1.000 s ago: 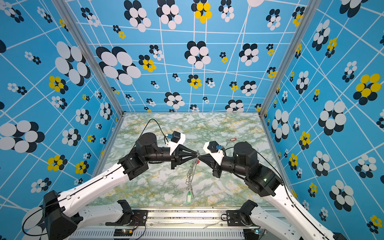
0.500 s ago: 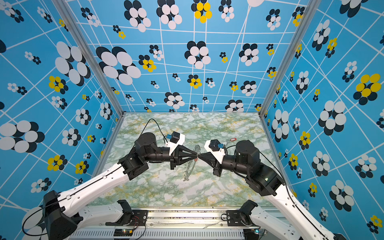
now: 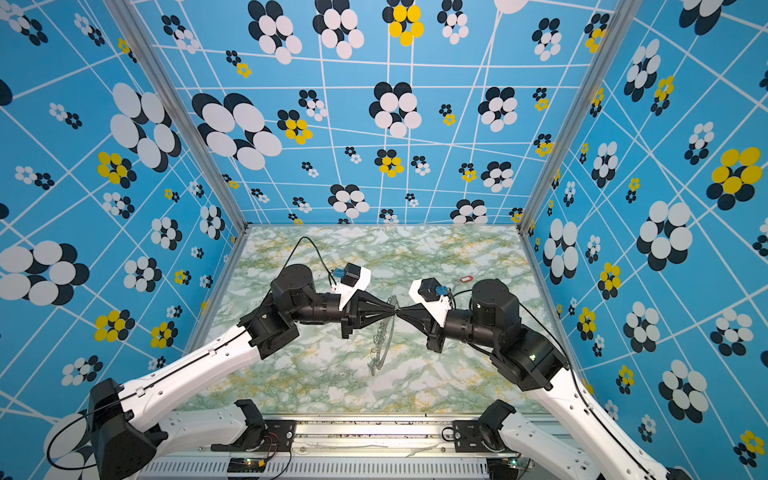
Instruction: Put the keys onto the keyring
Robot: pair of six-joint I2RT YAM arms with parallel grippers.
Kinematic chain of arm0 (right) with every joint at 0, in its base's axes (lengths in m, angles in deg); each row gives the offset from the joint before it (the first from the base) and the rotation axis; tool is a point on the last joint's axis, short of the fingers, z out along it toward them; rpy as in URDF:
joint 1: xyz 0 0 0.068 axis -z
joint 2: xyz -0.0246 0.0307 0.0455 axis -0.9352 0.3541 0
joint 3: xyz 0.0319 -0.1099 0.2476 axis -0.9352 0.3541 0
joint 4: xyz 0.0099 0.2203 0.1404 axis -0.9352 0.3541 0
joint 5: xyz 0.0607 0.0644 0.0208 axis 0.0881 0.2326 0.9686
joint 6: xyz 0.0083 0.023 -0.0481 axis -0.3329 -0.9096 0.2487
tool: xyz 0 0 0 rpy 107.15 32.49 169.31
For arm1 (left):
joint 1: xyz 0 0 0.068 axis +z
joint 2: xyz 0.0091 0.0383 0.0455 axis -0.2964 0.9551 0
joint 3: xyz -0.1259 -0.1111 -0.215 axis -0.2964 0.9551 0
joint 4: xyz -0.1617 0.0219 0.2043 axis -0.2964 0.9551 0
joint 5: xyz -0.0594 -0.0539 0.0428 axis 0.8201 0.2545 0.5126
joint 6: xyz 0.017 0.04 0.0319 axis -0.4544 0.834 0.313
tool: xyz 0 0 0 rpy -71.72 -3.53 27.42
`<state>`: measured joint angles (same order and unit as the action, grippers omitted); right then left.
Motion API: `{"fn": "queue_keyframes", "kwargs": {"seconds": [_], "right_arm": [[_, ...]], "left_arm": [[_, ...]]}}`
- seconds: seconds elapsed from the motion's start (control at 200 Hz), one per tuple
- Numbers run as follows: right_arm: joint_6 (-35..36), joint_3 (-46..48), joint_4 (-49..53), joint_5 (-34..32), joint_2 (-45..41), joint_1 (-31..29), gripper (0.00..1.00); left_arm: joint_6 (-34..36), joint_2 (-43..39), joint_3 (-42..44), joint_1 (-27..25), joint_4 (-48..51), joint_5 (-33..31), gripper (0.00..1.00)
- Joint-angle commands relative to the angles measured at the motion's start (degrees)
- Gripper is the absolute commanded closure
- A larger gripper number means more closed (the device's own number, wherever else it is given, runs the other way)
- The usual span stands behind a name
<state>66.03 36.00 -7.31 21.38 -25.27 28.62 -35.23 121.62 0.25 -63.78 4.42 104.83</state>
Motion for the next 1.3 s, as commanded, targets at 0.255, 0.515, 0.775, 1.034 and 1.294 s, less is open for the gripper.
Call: {"fn": "queue_keyframes", "kwargs": {"seconds": [0.255, 0.515, 0.775, 1.034, 1.294], "right_arm": [[0.63, -5.44, -6.51, 5.93, 0.51, 0.7, 1.0], [-0.33, -6.67, -7.0, 8.49, 1.07, 1.97, 1.0], [-0.9, -6.79, -7.3, 10.16, 1.52, 2.51, 1.0], [-0.33, -7.52, -5.91, 11.76, 2.21, 2.59, 1.0], [0.89, -8.48, -3.65, 13.53, 3.21, 2.61, 1.0]], "left_arm": [[0.26, -0.38, 0.44, -0.36, -7.74, 7.22, 0.83], [1.01, 0.64, -0.24, -0.39, -9.14, 9.87, 0.84], [1.96, 1.93, -1.58, -0.74, -9.48, 11.42, 0.91], [4.4, 2.28, -2.61, -1.84, -8.12, 11.74, 0.98], [7.29, 2.89, -4.49, -3.19, -6.18, 12.23, 1.0]]}}
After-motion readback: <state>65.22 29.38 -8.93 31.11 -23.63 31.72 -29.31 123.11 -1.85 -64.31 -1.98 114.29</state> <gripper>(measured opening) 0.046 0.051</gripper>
